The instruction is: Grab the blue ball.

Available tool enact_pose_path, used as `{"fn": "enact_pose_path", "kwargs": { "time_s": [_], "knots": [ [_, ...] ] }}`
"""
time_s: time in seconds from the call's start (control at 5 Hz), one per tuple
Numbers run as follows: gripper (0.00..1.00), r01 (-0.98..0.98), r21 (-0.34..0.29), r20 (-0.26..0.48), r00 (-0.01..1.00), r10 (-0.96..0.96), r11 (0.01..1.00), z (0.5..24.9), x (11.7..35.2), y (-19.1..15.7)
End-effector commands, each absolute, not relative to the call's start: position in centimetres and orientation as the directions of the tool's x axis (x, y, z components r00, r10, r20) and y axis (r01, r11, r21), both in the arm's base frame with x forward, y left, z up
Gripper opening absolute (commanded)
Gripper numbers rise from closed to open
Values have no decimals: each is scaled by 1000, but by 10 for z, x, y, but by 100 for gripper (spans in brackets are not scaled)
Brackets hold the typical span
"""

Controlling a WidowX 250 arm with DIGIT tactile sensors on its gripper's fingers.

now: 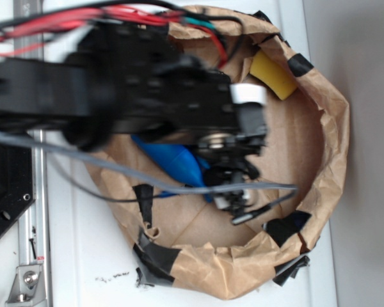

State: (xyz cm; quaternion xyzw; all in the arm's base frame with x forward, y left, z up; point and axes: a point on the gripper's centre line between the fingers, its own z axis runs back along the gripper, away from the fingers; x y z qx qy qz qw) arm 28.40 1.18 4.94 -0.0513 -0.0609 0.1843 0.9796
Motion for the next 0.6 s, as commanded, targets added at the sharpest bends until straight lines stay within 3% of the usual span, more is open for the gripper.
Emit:
{"fn": "enact_pose_path", "kwargs": {
  "time_s": [0.0, 0.2, 0.4],
  "knots": [
    [0, -262, -62, 110, 957, 268, 963, 44, 295, -20],
    [0, -212, -59, 149, 964, 218, 976, 65, 296, -22],
    [0, -127, -67, 252, 958, 140, 990, 114, 298, -17]
  ]
}}
